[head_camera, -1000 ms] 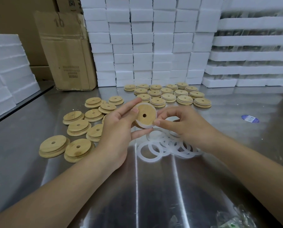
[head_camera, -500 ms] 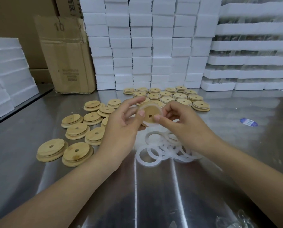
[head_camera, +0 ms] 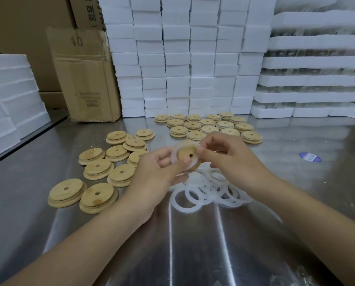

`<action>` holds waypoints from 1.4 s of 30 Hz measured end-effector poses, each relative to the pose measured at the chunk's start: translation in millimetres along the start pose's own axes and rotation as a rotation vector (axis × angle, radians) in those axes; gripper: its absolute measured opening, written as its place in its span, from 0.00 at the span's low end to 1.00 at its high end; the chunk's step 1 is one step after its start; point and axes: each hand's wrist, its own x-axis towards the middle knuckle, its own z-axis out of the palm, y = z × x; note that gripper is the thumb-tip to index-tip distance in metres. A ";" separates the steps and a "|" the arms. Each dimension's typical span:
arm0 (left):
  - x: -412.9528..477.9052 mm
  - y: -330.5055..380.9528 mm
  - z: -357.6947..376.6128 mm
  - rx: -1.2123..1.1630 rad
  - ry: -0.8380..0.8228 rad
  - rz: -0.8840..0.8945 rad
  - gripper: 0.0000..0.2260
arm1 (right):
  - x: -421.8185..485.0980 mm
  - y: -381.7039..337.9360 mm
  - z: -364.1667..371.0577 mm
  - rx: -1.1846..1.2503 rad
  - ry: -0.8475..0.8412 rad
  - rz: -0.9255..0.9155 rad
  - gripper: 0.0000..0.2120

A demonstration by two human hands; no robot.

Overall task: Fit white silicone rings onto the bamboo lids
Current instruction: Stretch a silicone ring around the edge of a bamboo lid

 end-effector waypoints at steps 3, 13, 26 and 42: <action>-3.2 -2.4 2.8 0.078 -0.057 -0.036 0.13 | -0.2 1.0 -0.5 -0.015 0.025 -0.019 0.06; -1.2 -1.6 4.9 0.199 -0.055 0.019 0.10 | 3.0 -4.5 -8.6 -0.029 0.028 0.077 0.06; -1.5 1.3 6.9 0.264 -0.039 0.073 0.09 | 3.2 -6.7 -12.3 -0.016 0.018 0.133 0.08; -1.9 -0.1 5.3 0.373 -0.067 0.111 0.11 | 2.7 -7.9 -16.7 0.019 -0.057 0.097 0.04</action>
